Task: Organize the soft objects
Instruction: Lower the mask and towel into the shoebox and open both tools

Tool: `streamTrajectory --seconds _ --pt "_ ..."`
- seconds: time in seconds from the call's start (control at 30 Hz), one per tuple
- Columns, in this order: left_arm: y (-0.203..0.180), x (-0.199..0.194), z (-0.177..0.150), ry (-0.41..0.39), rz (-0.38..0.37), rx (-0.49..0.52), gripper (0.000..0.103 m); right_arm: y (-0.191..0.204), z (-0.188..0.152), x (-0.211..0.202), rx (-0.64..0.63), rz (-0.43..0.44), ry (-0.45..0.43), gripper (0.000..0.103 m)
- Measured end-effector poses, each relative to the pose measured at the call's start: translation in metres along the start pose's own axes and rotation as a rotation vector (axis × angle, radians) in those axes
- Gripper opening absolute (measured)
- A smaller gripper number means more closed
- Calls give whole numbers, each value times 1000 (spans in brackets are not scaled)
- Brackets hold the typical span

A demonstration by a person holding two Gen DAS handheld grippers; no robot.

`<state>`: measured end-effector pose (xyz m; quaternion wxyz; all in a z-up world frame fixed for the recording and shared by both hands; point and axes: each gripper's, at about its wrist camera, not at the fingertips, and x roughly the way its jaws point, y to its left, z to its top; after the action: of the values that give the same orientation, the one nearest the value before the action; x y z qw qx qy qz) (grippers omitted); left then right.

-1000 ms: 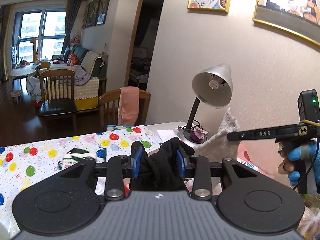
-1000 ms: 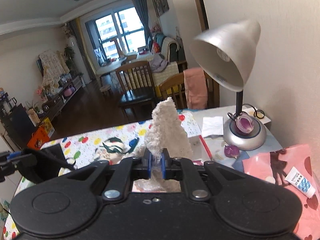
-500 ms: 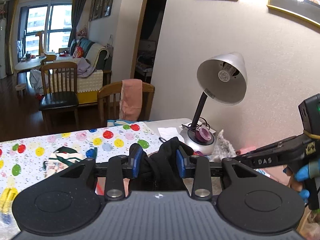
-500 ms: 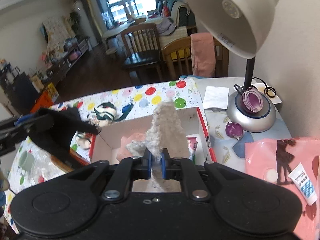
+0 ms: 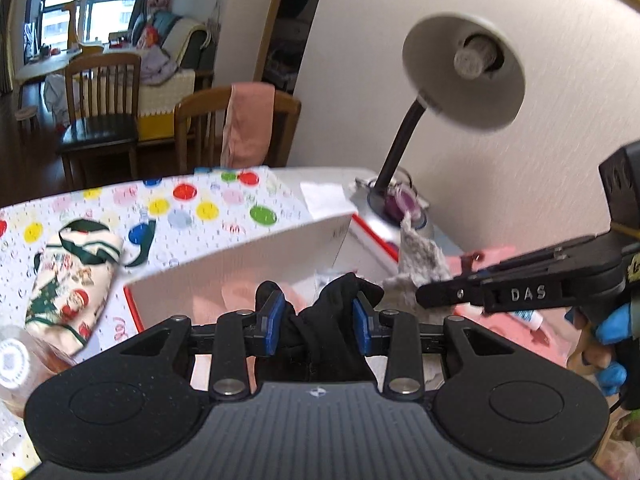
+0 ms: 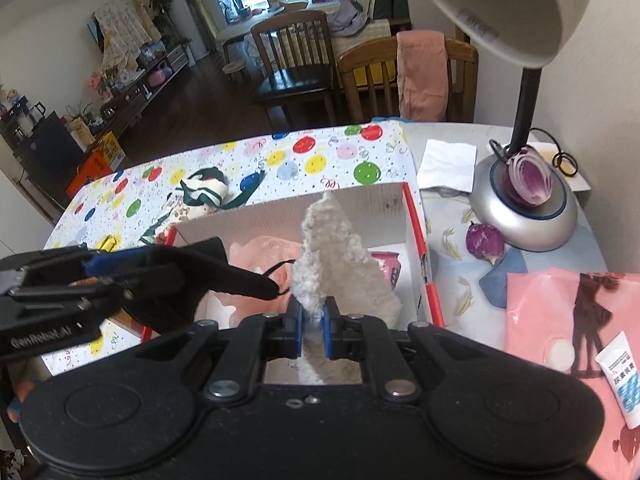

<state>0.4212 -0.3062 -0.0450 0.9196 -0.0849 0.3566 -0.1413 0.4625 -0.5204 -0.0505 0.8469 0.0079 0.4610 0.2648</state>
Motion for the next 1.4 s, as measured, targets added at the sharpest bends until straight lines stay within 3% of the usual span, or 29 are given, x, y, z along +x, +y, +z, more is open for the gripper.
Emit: streamTrajectory --seconds 0.47,0.63,0.7,0.9,1.13,1.4 --pt "6 36 -36 152 40 38 35 -6 -10 47 4 35 77 14" --pt "6 41 -42 172 60 62 36 -5 -15 56 4 44 85 18" --pt "6 42 -44 182 71 72 39 -4 -16 60 8 42 88 20" --pt "6 40 -53 194 81 105 63 -6 -20 68 27 57 100 26" --pt "3 31 -61 194 55 128 71 -2 -25 68 26 69 98 39" --pt "8 15 -61 149 35 93 83 7 -27 56 9 72 85 63"
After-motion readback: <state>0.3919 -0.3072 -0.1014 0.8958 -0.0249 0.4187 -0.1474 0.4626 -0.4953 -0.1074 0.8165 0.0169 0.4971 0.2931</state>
